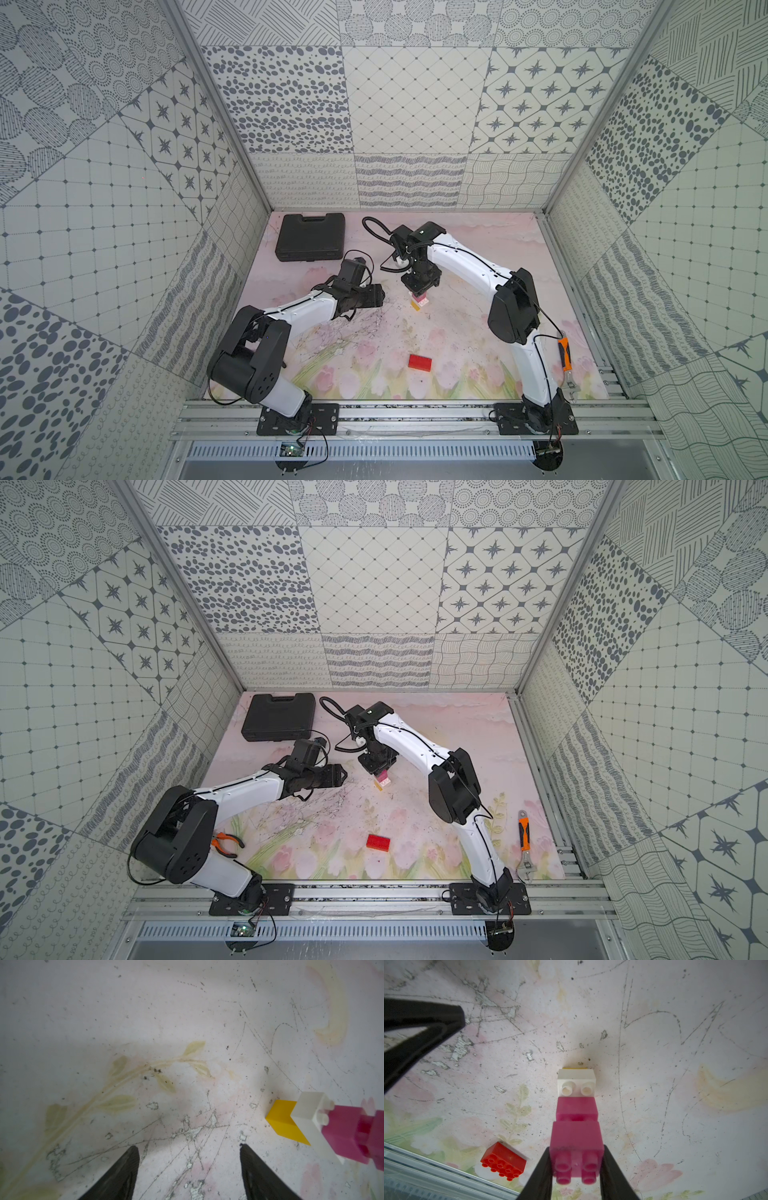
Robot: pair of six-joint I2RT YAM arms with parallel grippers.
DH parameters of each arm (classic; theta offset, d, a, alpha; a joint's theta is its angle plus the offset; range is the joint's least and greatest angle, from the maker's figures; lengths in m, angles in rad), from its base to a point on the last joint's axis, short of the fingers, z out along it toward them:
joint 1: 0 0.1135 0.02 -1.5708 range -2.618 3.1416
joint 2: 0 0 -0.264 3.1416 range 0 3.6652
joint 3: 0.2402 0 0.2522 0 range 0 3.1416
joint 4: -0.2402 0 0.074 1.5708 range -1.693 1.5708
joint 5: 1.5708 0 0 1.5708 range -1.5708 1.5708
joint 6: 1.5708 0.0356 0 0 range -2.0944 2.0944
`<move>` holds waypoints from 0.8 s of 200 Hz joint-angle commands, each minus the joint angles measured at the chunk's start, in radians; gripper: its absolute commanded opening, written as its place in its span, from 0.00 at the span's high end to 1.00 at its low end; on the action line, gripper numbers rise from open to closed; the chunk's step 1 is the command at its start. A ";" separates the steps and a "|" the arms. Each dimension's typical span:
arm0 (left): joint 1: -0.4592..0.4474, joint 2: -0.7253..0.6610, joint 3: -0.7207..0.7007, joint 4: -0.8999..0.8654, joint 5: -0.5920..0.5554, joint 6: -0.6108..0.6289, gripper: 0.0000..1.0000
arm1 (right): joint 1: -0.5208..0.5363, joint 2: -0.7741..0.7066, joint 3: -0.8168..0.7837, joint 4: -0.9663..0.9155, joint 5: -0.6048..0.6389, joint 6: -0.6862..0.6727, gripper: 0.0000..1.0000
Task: Assemble the letter f with lego
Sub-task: Adjust the lego brick at the center of the board.
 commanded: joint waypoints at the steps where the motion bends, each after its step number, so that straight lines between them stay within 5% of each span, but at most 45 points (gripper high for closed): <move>1: -0.002 0.007 0.000 0.009 0.001 0.014 0.23 | 0.010 0.046 0.046 -0.043 -0.010 -0.003 0.71; 160: -0.002 0.005 -0.002 0.011 0.006 0.025 0.23 | 0.010 0.161 0.070 -0.110 -0.030 -0.009 0.72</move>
